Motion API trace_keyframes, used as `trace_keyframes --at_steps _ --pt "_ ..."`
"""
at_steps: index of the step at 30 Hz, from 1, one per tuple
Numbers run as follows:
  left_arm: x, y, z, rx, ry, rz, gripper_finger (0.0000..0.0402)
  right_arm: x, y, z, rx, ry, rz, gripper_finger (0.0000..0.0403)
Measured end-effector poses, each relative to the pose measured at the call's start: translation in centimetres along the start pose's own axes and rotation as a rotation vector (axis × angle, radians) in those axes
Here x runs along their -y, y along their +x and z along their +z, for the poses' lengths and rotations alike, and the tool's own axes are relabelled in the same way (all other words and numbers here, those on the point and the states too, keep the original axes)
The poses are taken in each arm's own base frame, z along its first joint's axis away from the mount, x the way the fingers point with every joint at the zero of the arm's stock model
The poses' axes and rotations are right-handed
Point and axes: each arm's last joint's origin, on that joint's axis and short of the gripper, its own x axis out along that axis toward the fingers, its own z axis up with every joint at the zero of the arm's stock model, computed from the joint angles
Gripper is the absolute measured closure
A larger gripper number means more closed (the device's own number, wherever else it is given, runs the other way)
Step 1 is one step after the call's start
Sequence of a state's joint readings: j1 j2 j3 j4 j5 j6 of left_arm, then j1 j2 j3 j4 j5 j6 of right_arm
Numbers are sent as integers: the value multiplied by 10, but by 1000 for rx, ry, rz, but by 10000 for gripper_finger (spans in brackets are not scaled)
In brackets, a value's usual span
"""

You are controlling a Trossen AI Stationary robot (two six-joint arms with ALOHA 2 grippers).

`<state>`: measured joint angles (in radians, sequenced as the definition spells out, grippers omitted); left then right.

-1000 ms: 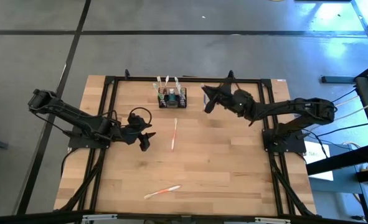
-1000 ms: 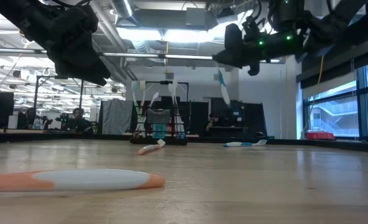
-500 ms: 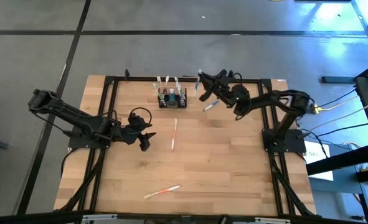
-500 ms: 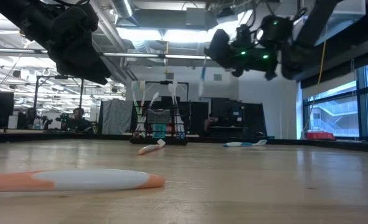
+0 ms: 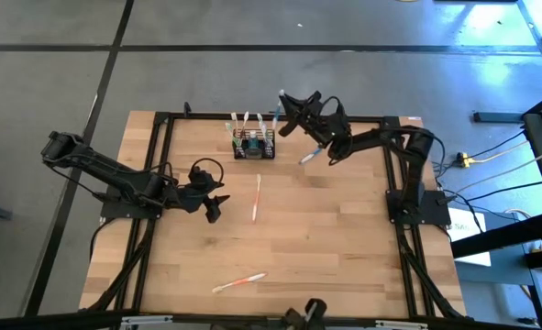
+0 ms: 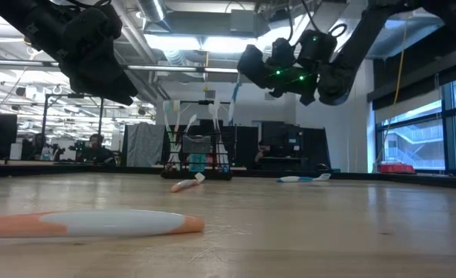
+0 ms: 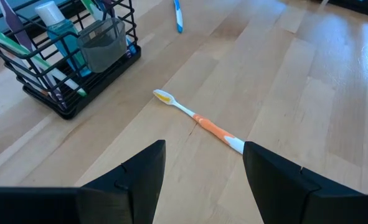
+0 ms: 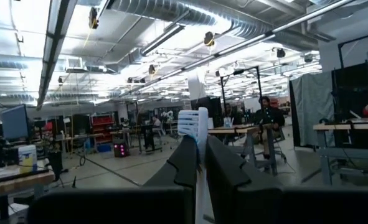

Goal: Pick & Place toothbrushing station
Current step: Put the bottom blue toothbrush into the black wire organizer

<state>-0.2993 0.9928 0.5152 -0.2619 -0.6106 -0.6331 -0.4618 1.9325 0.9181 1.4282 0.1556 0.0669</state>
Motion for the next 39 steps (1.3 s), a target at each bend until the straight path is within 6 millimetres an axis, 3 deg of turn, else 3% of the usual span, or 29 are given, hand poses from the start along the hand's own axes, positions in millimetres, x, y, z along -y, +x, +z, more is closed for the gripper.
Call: trace_keyframes --at_steps 8,13,39 --pt "0 0 0 0 0 0 190 7 7 -34 -65 8 5 385" --pt "0 0 0 1 0 1 190 10 7 -45 -87 9 15 385" --pt "0 0 0 1 0 2 190 4 3 -63 -262 -38 142 385"
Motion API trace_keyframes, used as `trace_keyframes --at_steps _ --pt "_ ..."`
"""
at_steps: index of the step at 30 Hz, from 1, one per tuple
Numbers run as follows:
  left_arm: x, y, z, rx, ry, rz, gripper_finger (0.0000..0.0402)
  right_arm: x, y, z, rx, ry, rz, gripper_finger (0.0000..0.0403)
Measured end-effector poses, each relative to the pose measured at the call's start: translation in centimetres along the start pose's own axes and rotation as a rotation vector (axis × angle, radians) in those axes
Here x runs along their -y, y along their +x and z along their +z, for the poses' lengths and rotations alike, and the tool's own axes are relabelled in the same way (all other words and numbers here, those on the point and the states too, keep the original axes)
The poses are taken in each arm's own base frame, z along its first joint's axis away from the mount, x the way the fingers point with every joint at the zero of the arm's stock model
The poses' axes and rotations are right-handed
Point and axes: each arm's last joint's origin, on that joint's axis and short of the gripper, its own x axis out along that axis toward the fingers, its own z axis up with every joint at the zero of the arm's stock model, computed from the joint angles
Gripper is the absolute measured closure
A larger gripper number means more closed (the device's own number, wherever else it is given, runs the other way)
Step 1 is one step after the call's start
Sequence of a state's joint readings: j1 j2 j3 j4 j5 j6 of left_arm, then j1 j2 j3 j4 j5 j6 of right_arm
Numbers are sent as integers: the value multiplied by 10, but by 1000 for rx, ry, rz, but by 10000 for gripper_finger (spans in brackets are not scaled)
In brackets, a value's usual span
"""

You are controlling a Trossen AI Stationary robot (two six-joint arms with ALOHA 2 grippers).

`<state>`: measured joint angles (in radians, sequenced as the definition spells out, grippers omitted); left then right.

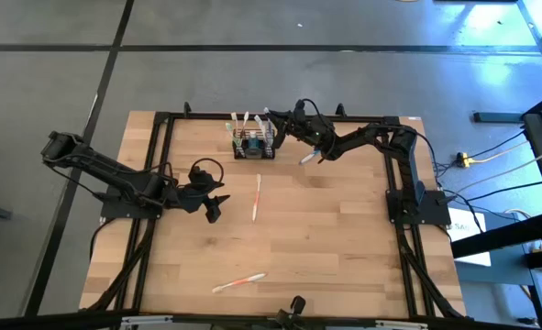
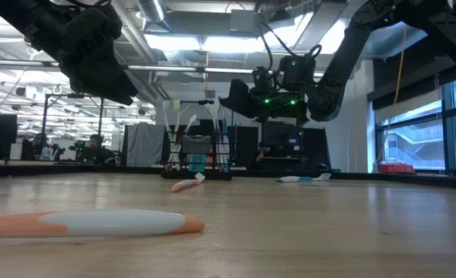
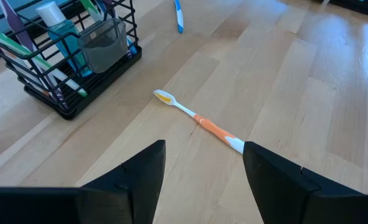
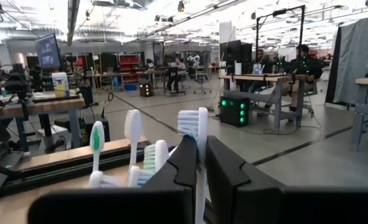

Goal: Pick & Place toothbrushing station
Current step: Put the bottom blue toothbrush into the black wire organizer

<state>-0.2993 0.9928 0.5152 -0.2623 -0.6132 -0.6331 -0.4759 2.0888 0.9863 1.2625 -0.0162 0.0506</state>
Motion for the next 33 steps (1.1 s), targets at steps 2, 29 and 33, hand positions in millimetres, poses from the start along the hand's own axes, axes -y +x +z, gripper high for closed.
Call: trace_keyframes --at_steps 2,29,33 --pt "0 0 0 0 0 0 190 0 0 0 -3 -3 0 385" --pt "0 0 0 0 0 0 190 -6 0 -10 -99 6 13 371" --pt "0 0 0 0 0 0 190 -6 0 -10 -101 20 11 363"
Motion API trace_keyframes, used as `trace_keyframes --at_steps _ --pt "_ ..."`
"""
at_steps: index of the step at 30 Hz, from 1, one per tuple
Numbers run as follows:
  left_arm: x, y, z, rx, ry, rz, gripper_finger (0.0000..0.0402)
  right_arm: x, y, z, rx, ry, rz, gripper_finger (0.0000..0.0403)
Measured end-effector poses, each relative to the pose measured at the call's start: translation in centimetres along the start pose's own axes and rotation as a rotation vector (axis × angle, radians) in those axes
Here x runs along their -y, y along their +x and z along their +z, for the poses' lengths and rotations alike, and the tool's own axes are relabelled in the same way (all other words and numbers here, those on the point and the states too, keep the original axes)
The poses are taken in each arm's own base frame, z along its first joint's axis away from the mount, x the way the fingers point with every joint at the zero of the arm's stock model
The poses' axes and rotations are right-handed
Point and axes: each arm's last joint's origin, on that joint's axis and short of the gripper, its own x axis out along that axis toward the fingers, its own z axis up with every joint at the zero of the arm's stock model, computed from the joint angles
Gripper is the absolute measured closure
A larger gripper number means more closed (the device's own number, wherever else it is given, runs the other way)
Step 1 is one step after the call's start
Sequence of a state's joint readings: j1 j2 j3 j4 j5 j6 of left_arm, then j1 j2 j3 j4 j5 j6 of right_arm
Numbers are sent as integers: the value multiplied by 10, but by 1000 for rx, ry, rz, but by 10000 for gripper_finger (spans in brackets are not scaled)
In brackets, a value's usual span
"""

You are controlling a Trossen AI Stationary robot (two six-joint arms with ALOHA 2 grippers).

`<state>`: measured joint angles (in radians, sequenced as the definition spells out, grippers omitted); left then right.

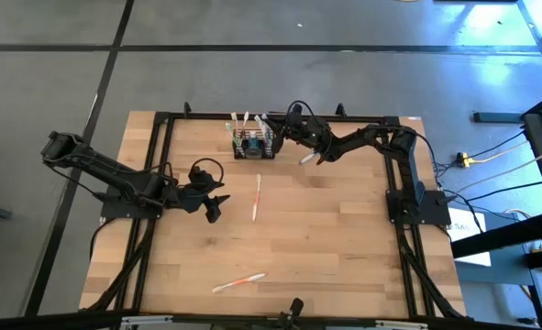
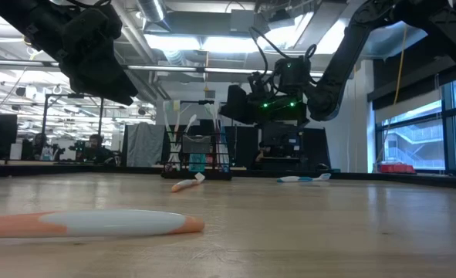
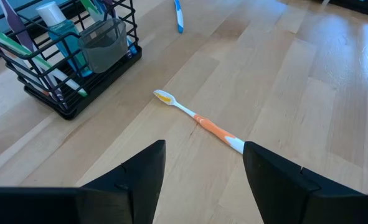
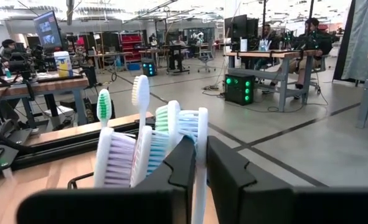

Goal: Pick & Place toothbrushing station
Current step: Put the bottom blue toothbrush into the black wire organizer, then put the top orange toothbrush into the black wire organizer

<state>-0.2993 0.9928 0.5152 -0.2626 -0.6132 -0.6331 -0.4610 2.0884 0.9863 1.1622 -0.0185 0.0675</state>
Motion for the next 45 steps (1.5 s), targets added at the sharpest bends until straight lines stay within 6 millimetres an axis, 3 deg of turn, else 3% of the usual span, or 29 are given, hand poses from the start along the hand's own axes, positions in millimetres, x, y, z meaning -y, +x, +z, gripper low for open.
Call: trace_keyframes --at_steps 12,29,36,45 --pt "0 0 0 0 0 0 190 0 0 -1 -8 7 -4 325" --pt "0 0 0 -1 1 0 190 -2 0 0 -7 11 2 214" --pt "0 0 0 -1 1 0 190 -2 -1 7 -6 52 2 207" --pt "0 0 0 -1 1 0 190 -4 -5 32 -36 38 -1 206"
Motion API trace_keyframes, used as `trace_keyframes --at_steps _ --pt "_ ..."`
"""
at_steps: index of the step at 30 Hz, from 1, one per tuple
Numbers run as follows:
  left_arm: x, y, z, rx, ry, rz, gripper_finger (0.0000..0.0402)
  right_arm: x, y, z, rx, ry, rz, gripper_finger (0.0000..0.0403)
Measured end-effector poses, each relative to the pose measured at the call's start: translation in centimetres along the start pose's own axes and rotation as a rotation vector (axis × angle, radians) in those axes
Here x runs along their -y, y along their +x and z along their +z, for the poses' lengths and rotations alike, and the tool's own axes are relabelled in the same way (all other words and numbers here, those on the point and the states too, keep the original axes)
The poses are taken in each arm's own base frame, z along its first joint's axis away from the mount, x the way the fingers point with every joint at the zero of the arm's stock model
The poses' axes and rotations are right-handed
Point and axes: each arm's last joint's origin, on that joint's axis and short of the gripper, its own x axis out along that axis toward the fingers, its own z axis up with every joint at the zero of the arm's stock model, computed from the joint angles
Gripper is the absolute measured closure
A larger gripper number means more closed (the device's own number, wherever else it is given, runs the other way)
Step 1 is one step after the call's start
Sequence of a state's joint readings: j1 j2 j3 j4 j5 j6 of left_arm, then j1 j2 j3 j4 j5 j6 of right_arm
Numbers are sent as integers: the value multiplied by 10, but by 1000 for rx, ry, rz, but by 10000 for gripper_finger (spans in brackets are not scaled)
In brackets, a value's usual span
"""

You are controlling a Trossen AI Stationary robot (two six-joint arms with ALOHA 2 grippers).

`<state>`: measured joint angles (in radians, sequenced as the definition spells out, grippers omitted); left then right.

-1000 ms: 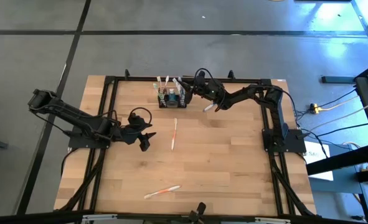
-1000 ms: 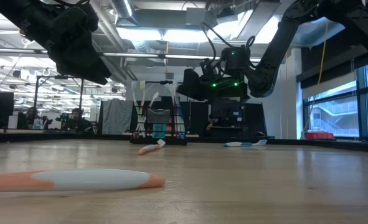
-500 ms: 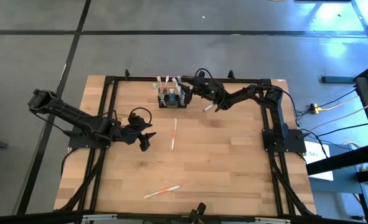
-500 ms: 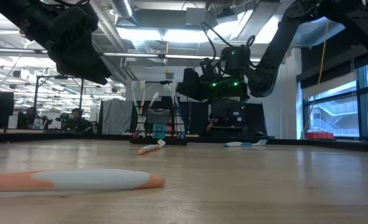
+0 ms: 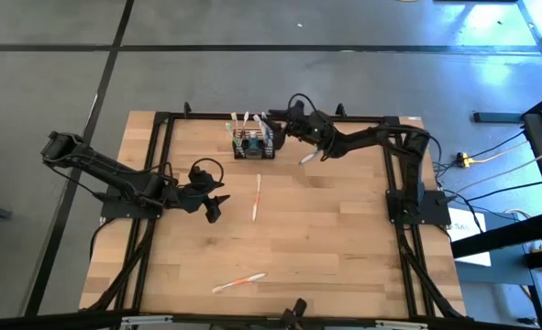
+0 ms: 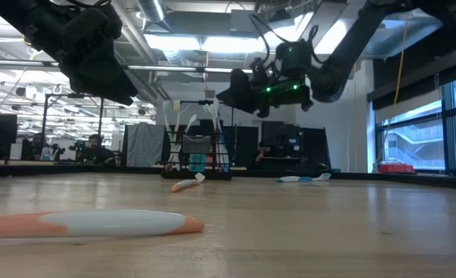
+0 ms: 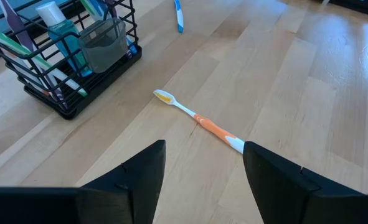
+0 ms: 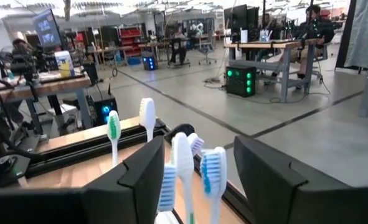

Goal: Pick & Place toothbrushing station
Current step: Put the top orange toothbrush into the black wire organizer

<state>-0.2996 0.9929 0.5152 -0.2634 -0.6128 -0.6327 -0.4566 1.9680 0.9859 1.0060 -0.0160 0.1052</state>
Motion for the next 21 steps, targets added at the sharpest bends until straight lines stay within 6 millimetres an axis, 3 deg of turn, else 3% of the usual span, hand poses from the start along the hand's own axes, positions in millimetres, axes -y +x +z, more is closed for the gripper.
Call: trace_keyframes --at_steps 10,21 --pt "0 0 0 0 0 0 190 -5 -18 42 -103 -54 -8 206" --pt "1 0 3 38 -75 4 190 -11 -65 85 -365 -123 -12 206"
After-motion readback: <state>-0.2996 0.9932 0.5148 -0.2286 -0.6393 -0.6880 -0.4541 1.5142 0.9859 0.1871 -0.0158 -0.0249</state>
